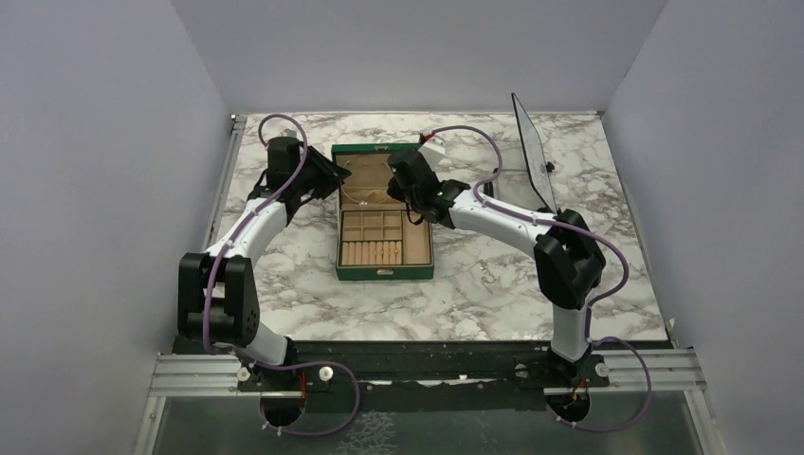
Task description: Organize the mixed jewelry
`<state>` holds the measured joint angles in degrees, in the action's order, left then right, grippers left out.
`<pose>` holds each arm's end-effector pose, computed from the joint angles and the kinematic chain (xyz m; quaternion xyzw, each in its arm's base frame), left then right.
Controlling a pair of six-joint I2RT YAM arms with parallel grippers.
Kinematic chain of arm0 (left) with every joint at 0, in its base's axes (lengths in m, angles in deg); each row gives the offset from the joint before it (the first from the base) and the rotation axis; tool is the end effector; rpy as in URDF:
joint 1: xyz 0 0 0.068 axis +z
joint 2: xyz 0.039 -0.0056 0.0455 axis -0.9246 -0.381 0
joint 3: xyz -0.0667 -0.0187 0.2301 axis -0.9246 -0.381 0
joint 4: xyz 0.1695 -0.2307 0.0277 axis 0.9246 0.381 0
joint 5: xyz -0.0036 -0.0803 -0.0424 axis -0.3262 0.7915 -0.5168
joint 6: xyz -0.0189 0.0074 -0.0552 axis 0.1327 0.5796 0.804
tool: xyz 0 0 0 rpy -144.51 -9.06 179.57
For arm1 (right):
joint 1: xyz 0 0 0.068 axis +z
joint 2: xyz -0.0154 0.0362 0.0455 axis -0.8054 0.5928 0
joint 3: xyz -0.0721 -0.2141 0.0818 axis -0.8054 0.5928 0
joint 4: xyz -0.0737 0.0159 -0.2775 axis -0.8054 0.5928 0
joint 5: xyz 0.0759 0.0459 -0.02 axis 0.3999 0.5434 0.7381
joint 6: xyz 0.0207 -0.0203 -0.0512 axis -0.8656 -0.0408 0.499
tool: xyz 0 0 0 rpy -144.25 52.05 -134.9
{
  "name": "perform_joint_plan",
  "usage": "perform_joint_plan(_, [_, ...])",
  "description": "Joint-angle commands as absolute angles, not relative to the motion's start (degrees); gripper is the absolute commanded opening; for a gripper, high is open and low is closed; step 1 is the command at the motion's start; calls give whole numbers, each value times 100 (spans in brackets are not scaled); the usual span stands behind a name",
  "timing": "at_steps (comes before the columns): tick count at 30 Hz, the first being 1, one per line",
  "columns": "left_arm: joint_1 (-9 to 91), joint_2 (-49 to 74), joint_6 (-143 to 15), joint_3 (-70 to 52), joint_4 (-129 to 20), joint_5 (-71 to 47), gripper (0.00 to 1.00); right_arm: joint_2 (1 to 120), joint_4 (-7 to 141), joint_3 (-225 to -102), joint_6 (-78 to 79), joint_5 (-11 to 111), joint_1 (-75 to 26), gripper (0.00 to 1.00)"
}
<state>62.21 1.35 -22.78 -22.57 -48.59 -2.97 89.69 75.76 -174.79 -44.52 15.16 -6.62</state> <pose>0.3704 -0.0476 0.2086 -0.2813 0.8189 -0.3488 0.3586 0.3335 0.3293 0.2135 0.1459 0.8495 0.2169 0.4583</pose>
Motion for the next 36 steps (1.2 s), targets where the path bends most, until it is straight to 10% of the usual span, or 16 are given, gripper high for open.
perform_joint_plan(1, [6263, 229, -2208, -2208, -4663, -808, 40, 8953, 7755, -17522, -4563, 1583, -703, 18])
perform_joint_plan(21, [6268, 1085, -2546, -2765, -4469, -745, 60, 7972, 7550, -16607, -4933, 2009, -818, 31])
perform_joint_plan(36, [6268, 2829, -3887, -3428, -4058, -168, 70, 8163, 8216, -16592, -8082, 2256, -1013, 48])
